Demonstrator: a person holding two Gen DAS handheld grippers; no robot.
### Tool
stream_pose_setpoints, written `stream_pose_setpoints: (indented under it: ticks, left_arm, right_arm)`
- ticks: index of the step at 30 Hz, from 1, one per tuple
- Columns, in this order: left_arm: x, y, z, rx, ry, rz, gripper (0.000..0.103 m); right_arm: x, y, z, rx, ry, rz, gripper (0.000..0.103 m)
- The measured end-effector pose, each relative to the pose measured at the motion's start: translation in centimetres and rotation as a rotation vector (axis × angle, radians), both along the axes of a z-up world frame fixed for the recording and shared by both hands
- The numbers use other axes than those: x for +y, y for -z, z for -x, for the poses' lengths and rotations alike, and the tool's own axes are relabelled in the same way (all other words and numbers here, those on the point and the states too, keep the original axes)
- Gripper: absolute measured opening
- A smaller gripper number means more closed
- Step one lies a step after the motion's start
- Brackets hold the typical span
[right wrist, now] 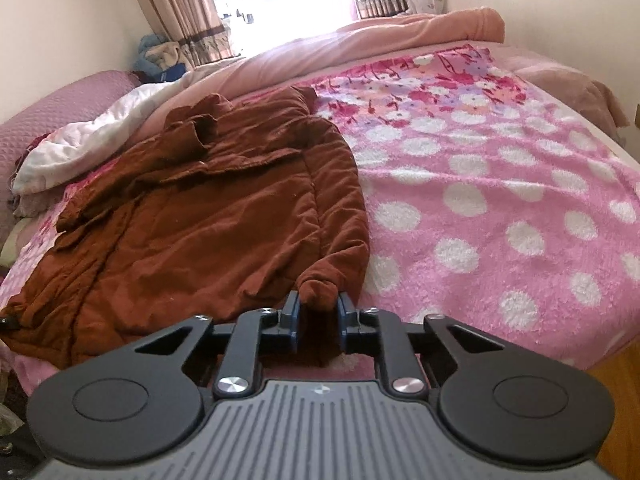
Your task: Fold large clothes
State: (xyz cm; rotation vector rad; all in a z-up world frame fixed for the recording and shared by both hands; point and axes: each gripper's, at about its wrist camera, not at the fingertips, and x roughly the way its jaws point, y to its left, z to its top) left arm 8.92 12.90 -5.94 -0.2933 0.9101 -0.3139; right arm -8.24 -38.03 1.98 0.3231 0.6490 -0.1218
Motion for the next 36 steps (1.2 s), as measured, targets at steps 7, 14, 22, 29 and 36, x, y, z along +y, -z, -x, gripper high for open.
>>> stream_pose_setpoints:
  ticks: [7,14,22,29,36]
  left_arm:
    - [-0.2,-1.7,-0.1,-0.031,0.009,0.002,0.012]
    - [0.0,-4.8,-2.5,-0.071,0.024,0.068,0.012]
    - [-1.8,-9.3,-9.8,-0.119,0.057,0.057,0.014]
    - [-4.7,-11.7,-19.4,-0.111,0.039,0.025,0.014]
    - [-6.6,-12.5,-30.7,-0.095,-0.050,-0.032,0.014]
  right_arm:
    - [0.2,-1.3,-0.2,-0.024,-0.003,0.022,0.018]
    - [0.4,-4.1,-1.9,-0.065,-0.038,0.076,0.018]
    - [0.1,-8.3,-8.2,-0.083,-0.075,0.199,0.016]
    - [-1.5,-11.8,-16.8,-0.105,-0.091,0.238,0.016]
    - [-3.6,-13.1,-29.1,-0.097,-0.087,0.282,0.015]
